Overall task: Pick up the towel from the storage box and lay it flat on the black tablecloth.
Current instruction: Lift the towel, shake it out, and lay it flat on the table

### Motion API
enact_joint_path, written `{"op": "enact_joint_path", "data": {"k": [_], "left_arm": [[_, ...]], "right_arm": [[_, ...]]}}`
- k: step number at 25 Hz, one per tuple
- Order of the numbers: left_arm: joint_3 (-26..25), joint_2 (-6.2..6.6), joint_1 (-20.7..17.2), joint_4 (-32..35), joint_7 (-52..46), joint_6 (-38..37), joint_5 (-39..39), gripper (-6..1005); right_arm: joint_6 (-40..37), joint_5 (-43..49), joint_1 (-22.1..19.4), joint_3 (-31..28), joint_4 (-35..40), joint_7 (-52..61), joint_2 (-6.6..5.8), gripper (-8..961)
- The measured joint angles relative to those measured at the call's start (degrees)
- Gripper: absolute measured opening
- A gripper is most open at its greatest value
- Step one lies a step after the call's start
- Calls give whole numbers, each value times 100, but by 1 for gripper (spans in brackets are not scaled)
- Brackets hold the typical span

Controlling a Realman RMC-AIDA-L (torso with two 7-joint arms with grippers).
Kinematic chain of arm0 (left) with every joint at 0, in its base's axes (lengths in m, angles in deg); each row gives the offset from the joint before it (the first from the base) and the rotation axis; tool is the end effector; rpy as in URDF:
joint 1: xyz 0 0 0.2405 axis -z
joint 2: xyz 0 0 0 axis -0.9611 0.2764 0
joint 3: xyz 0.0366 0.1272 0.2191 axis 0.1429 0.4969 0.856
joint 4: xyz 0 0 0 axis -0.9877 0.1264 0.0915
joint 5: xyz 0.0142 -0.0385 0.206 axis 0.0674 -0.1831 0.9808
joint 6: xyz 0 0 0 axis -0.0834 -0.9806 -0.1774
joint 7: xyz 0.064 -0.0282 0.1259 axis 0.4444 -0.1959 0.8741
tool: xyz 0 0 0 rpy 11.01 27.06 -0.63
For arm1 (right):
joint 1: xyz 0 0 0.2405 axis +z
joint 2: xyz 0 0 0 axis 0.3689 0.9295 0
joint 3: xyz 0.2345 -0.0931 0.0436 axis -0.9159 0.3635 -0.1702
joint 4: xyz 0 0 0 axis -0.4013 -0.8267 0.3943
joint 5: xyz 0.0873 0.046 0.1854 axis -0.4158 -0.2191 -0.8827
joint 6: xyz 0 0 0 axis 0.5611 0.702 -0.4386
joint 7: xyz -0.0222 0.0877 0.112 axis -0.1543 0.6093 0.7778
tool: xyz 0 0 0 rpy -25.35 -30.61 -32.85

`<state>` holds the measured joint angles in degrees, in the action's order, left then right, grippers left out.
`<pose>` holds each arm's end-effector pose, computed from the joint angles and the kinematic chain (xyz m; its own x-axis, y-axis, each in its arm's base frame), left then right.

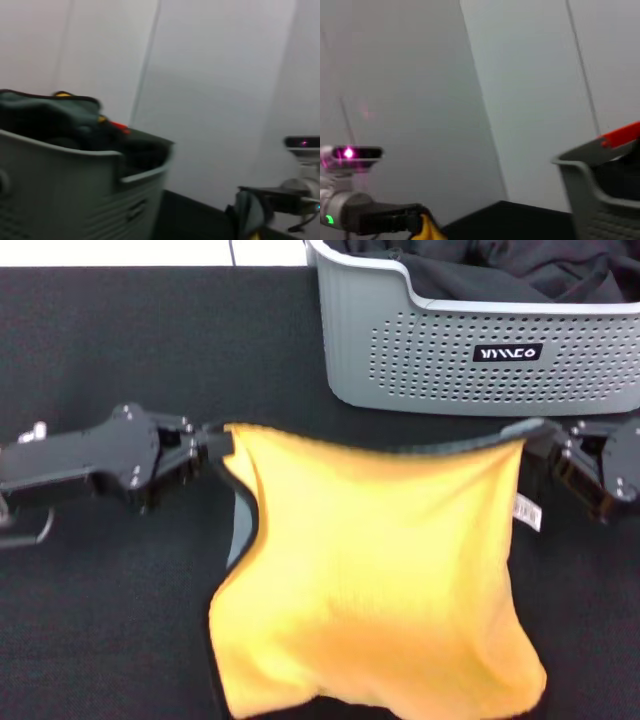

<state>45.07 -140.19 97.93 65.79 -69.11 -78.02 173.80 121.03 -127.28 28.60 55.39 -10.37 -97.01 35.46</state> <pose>-0.2808 0.2887 0.0392 0.6682 0.2680 0.6940 0.4038 -0.9142 -0.0358 0.2475 0.2760 0.0143 0.6225 -0.1792 -0.7618 -0.4793 -0.8568 -0.1901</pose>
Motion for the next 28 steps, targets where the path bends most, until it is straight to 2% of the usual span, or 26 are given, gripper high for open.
{"op": "enact_joint_path", "data": {"k": [6, 13, 19, 28], "left_arm": [[-37, 13, 335, -22, -258, 758, 137, 33], [-49, -4, 704, 19, -648, 1436, 725, 36], [-26, -75, 806, 25, -699, 1895, 887, 38], [0, -123, 903, 124, -666, 2383, 1265, 41]], "right_arm": [[-490, -3, 361, -38, -285, -10, -13, 90], [-1037, -6, 867, 36, -922, -4, -11, 91], [-1311, -8, 1265, -14, -1654, -122, -28, 93], [-1710, 33, 1532, -13, -2160, -384, -34, 94]]}}
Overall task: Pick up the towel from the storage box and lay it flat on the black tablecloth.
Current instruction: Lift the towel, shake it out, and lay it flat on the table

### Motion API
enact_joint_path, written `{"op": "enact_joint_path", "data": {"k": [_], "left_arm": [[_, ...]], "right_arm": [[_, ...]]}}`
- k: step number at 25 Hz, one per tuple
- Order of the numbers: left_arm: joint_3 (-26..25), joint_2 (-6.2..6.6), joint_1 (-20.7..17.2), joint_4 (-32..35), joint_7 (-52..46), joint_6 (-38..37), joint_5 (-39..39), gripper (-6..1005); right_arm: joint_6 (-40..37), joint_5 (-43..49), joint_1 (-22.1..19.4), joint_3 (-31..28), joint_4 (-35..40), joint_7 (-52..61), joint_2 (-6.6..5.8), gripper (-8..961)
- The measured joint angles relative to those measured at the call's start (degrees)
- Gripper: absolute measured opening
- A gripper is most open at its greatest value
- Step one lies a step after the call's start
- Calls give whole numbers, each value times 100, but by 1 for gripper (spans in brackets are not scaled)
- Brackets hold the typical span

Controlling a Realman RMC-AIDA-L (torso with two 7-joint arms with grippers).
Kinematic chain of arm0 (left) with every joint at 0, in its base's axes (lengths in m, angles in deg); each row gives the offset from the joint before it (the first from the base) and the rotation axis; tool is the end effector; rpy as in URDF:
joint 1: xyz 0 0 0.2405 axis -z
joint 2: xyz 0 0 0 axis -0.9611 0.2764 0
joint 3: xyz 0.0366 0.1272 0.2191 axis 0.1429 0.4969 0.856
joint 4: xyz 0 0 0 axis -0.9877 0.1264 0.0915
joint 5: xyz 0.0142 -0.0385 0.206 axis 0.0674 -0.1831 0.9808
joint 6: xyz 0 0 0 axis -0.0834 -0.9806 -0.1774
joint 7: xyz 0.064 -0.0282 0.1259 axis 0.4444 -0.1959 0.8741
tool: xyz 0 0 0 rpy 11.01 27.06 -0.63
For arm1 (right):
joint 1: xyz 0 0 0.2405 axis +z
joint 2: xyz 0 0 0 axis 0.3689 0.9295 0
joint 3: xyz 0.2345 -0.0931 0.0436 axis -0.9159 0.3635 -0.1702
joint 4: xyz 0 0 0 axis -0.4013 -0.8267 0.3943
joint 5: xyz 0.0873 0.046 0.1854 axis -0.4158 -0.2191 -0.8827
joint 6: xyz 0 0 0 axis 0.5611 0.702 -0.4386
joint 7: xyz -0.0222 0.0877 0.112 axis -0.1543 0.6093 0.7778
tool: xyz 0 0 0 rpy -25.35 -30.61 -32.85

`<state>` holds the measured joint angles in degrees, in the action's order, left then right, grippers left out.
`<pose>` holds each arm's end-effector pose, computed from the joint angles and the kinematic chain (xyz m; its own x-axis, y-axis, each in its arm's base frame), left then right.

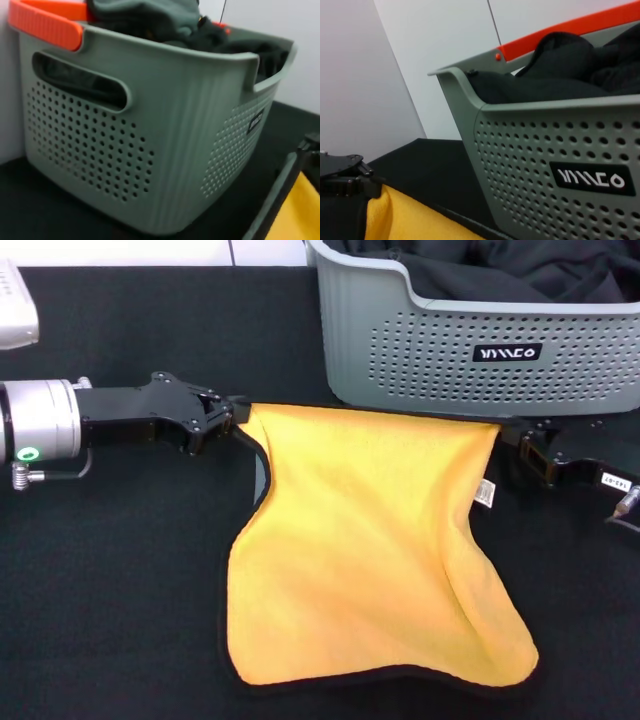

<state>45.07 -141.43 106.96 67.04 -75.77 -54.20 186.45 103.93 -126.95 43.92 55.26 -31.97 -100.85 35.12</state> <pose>-0.2806 0.3608 0.0123 0.8208 0.3511 0.4507 0.4889 -0.8398 -0.2362 0.2782 0.3386 -0.0277 0.6730 -0.3412 -0.6563 -0.6367 -0.7187 -0.2793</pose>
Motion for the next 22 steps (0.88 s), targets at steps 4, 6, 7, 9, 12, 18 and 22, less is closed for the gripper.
{"op": "enact_joint_path", "data": {"k": [4, 6, 7, 9, 12, 18, 22], "left_arm": [[-3, -107, 2, 171, 2, 246, 254, 42], [-2, -158, 4, 221, 12, 347, 318, 43], [-1, -169, 6, 225, 26, 377, 322, 43], [0, -183, 14, 227, 57, 428, 325, 44], [-2, -210, 61, 233, 160, 539, 327, 45], [11, -285, 79, 563, 216, 627, 515, 47], [11, -326, 106, 802, 158, 630, 858, 49]], "right_arm": [[-111, 0, 76, 22, -73, -120, -2, 95], [-171, -2, 100, 29, -77, -173, -2, 96], [-202, -4, 112, 30, -78, -190, -2, 96], [-263, -6, 148, 36, -79, -218, -2, 96], [-349, -2, 207, 54, -82, -274, -1, 97], [-393, 5, 399, 139, -86, -297, 4, 98], [-461, 8, 514, 202, -88, -270, 7, 99]]}}
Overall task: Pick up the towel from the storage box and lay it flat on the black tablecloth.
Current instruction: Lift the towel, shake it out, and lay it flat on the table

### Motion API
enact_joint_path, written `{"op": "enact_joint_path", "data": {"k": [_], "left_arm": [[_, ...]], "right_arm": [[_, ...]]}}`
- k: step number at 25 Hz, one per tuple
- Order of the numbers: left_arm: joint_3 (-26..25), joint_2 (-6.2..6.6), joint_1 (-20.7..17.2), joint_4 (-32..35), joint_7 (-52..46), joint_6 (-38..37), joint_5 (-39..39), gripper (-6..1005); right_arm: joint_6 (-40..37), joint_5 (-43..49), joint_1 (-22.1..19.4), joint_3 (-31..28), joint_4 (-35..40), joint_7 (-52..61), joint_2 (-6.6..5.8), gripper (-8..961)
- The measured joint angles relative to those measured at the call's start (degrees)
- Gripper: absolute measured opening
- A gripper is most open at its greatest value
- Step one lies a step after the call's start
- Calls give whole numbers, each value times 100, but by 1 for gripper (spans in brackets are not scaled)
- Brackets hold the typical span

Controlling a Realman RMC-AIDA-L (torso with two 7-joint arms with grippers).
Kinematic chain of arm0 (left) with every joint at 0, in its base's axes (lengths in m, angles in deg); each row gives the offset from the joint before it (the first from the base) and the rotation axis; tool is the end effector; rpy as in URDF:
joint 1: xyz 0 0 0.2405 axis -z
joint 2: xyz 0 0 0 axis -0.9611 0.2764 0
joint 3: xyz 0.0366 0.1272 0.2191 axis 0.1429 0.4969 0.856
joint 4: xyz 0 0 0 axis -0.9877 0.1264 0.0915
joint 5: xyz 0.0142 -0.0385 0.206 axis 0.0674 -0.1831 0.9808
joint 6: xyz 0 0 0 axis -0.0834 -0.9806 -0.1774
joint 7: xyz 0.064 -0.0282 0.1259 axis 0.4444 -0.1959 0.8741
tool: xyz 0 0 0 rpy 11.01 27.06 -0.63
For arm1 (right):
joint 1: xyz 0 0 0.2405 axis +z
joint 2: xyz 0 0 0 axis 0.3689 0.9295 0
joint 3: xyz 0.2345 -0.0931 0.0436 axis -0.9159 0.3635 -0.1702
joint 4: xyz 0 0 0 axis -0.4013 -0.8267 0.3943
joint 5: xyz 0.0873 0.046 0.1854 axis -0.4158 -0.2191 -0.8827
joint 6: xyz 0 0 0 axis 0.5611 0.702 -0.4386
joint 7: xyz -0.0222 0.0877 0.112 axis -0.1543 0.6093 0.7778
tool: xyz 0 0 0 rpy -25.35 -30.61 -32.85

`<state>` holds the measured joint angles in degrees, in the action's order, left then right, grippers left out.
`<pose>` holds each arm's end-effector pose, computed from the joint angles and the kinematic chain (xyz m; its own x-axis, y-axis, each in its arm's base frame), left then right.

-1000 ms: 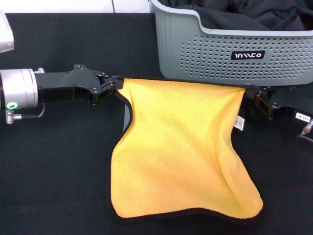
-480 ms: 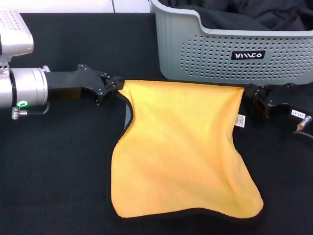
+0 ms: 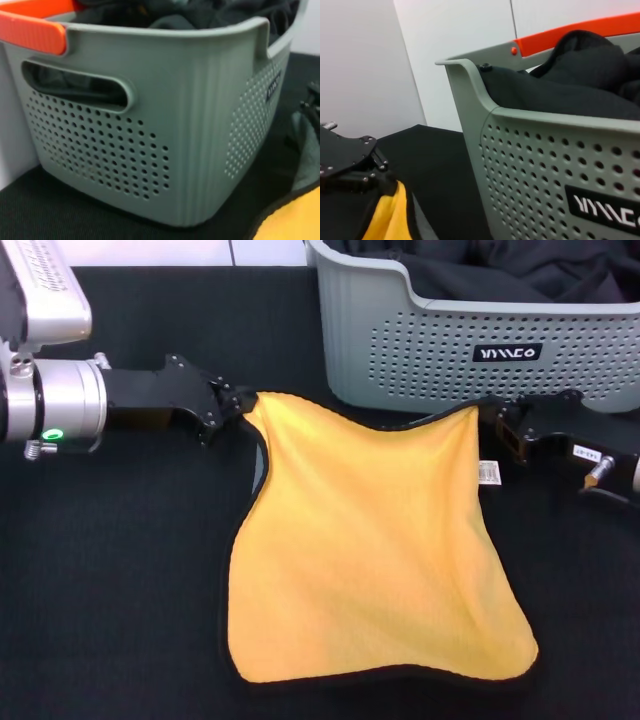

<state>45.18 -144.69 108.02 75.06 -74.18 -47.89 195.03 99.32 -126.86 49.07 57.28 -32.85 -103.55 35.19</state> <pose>-0.2683 0.3794 0.0037 0.9245 0.2334 0.3014 0.3378 -0.8681 -0.3637 0.2576 0.3635 -0.0358 0.7488 -0.2815 -0.6000 -0.5589 -0.7548 -0.3434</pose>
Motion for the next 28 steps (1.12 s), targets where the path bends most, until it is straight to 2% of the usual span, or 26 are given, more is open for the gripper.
{"op": "enact_joint_path", "data": {"k": [7, 11, 14, 17, 18, 21, 28], "left_arm": [[0, -19, 145, 199, -210, -1, 674, 51], [6, -69, 152, 555, -364, -11, 1014, 53], [9, -158, 142, 927, -543, -27, 1331, 54], [15, -324, 142, 1320, -730, -31, 1796, 55], [15, -324, 142, 1320, -730, -31, 1796, 55], [20, -554, 232, 1659, -1001, -32, 2521, 56], [150, -591, 342, 1704, -1216, -51, 2675, 59]], "right_arm": [[-109, 3, 57, 25, 0, 26, 0, 101], [-128, 5, 40, 26, -29, 30, -5, 102], [-139, 7, 55, 20, -115, 30, -6, 102], [-142, 8, 65, 11, -142, 31, -8, 103], [-142, 8, 67, 10, -142, 33, -8, 103], [-142, 9, 83, 7, -142, 36, -8, 104], [-158, 9, 96, -15, -142, 38, -9, 105]]}}
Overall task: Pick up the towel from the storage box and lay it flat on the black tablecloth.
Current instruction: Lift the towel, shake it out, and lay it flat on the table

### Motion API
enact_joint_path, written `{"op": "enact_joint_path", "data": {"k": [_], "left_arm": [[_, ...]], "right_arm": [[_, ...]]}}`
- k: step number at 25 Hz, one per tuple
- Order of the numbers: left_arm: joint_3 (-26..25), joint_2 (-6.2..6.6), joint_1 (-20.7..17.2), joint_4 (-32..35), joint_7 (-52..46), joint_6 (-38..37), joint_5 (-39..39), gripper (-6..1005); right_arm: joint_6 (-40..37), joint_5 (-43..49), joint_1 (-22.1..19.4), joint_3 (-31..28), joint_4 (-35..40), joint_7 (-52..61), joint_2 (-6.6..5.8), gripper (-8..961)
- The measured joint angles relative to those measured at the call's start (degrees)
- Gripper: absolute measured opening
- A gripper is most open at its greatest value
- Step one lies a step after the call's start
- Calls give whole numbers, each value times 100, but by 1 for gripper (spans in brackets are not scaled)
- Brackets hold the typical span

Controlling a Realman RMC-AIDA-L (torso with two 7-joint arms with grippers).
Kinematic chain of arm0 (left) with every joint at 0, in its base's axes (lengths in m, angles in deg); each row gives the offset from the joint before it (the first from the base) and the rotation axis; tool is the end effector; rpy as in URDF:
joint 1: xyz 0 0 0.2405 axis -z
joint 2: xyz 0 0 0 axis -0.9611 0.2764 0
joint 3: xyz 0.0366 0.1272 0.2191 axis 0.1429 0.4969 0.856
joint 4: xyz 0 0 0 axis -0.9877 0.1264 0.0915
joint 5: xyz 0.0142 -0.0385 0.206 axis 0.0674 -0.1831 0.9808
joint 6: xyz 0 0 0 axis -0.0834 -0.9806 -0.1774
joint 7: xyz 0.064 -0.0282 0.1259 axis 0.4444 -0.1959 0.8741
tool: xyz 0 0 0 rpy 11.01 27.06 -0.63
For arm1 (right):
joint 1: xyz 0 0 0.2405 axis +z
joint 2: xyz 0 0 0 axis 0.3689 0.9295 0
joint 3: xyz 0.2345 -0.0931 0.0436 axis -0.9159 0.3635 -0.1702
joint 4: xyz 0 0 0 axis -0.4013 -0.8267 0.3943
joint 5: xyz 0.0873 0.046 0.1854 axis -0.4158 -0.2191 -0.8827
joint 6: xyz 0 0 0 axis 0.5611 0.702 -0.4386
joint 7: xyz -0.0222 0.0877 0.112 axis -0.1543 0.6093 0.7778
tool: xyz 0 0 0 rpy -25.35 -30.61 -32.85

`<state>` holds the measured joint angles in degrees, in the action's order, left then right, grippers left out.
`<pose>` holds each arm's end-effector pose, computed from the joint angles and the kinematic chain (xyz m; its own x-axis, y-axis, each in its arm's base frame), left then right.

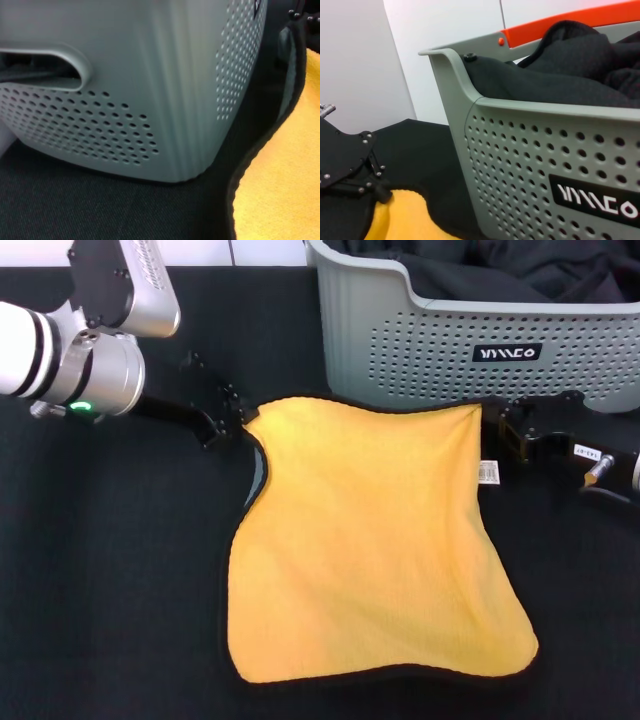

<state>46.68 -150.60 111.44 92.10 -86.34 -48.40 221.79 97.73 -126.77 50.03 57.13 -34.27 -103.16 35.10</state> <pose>-0.2347 0.3945 -0.0045 0.9859 0.1583 -0.0541 0.1258 -0.9148 -0.3838 0.2612 0.3675 -0.0372 0.7485 -0.3026 -0.5901 -0.5762 -0.7372 -0.3529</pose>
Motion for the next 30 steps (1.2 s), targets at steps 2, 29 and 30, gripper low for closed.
{"op": "enact_joint_path", "data": {"k": [2, 29, 30], "left_arm": [[2, 3, 1, 1, -1, 0, -6, 59], [-315, -11, -332, 82, -3, 52, -838, 125], [-366, -12, -366, 87, 7, 52, -906, 144]], "right_arm": [[-42, 0, 0, 3, 0, 0, 0, 106], [170, -44, -103, -16, -2, 266, -23, 152], [199, -58, -136, -17, -3, 271, -24, 173]]}}
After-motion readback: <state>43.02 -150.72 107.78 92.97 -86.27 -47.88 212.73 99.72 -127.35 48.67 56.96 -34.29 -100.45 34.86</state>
